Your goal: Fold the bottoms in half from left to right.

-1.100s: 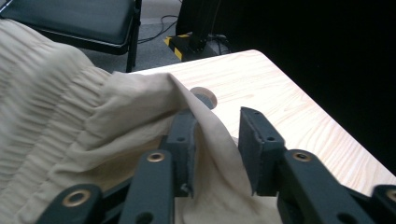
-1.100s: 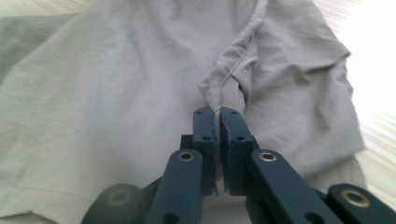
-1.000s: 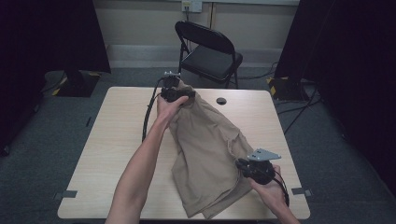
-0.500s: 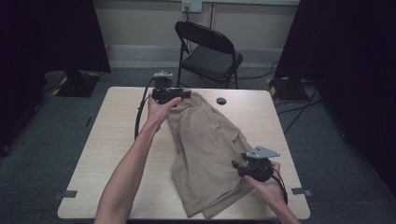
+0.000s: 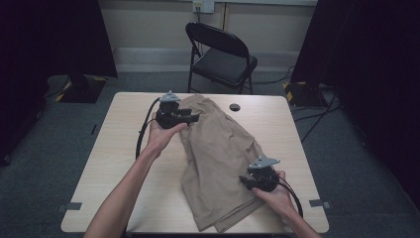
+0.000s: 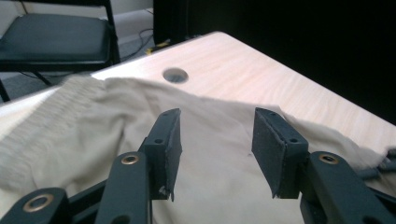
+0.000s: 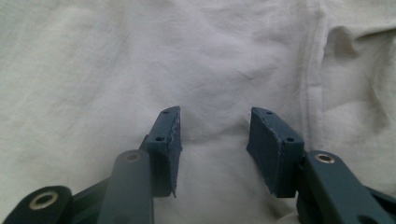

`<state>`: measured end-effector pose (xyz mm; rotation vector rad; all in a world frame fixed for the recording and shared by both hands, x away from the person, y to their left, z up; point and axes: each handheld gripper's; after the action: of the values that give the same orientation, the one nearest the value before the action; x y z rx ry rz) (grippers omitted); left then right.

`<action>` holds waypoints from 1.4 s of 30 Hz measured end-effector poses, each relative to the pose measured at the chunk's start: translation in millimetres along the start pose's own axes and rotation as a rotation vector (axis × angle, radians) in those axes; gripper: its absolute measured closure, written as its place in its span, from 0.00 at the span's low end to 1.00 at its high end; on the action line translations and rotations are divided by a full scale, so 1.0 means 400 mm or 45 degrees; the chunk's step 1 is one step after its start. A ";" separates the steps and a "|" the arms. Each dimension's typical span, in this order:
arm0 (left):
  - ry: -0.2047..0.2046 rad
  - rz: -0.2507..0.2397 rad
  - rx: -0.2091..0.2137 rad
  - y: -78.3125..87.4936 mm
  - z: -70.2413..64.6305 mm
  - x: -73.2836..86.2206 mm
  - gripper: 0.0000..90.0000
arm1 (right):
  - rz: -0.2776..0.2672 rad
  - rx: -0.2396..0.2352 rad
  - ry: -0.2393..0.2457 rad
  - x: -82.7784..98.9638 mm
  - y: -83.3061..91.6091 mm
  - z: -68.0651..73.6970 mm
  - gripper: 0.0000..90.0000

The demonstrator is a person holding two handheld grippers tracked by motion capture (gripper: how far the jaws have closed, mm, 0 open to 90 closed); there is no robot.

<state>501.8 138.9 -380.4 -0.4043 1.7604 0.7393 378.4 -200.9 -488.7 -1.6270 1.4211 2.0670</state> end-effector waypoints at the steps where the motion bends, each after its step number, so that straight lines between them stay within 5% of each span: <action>1: -0.003 0.002 0.009 0.005 -0.006 0.009 0.58 | -0.003 -0.004 -0.020 0.002 0.000 -0.002 0.60; 9: -0.056 0.103 0.080 0.056 -0.053 0.100 0.57 | -0.004 -0.082 0.025 -0.005 -0.007 0.061 0.60; 24: -0.053 0.162 0.033 0.175 -0.016 0.165 0.66 | -0.023 -0.268 0.074 -0.086 -0.114 0.259 0.60; 27: -0.077 0.164 0.091 0.217 -0.023 0.175 0.81 | -0.054 -0.301 0.046 -0.090 -0.074 0.249 0.61; 32: -0.075 0.214 0.111 0.248 -0.041 0.222 0.90 | -0.107 -0.234 -0.017 -0.072 0.008 0.196 0.62; 38: -0.064 0.219 0.135 0.284 -0.079 0.252 0.86 | -0.116 -0.180 -0.025 -0.061 0.016 0.186 0.61; 42: -0.053 0.227 0.121 0.294 -0.072 0.269 0.85 | -0.079 -0.192 -0.066 -0.056 -0.017 0.175 0.60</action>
<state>375.3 217.7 -444.6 -0.1676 1.8000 0.7803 344.3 -136.6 -476.8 -1.6360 1.2089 2.2116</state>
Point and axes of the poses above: each handheld gripper's, and its own axes: y roughly backward along the jaws, x roughly out of its underside, z roughly to its left, and after that the axes turned 11 degrees about -z, right-handed
